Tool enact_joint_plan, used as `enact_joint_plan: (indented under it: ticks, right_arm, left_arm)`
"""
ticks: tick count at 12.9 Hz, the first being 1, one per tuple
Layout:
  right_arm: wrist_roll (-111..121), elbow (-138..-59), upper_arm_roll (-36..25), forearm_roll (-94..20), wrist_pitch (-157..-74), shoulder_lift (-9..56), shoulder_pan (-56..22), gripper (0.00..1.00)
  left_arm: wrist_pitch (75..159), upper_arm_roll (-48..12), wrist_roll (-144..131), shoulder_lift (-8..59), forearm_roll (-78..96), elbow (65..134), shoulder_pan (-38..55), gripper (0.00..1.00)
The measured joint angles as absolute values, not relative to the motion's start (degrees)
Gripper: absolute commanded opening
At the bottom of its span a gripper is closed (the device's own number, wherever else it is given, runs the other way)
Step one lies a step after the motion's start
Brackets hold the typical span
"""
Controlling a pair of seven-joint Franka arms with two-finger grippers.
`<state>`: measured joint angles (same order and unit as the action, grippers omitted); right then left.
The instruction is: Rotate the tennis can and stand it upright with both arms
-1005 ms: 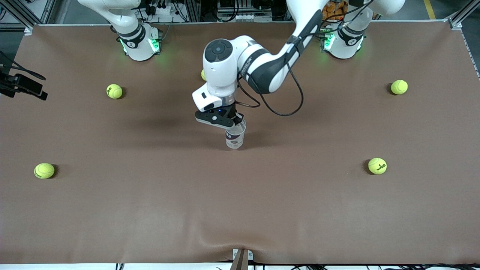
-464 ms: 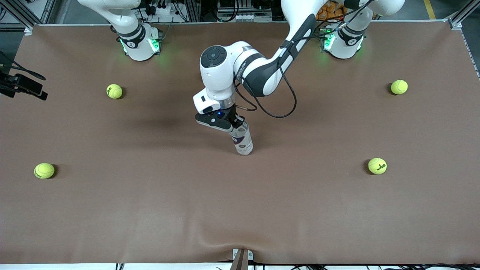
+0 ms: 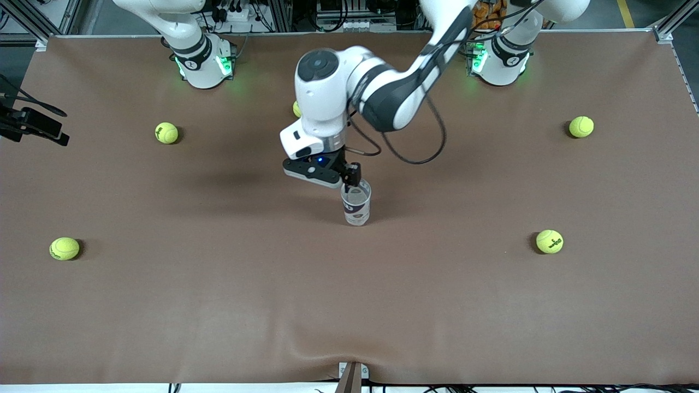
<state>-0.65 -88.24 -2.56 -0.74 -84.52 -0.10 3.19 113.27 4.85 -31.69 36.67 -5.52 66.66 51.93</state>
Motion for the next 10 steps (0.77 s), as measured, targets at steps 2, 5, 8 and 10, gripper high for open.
enact_joint_plan:
  ticks: [2,5,8,10]
  right_arm:
    - [-0.65,-88.24,-2.52,-0.74,-84.52,-0.10,3.19,1.00]
    - [-0.65,-88.24,-2.54,-0.74,-84.51,-0.09,3.19,1.00]
    - [-0.65,-88.24,-2.48,-0.74,-84.51,-0.05,3.19,1.00]
    - [-0.65,-88.24,-2.48,-0.74,-84.50,-0.05,3.19,1.00]
  left_arm:
    - [108.35,5.00,-31.66,31.51,-5.38,66.44,48.73,1.00]
    - [100.37,5.43,-31.49,23.82,-5.40,66.57,42.19,1.00]
    - [93.27,5.58,-28.14,18.78,-5.35,67.34,33.05,1.00]
    - [88.05,5.60,-21.91,17.43,-5.23,67.78,27.13,1.00]
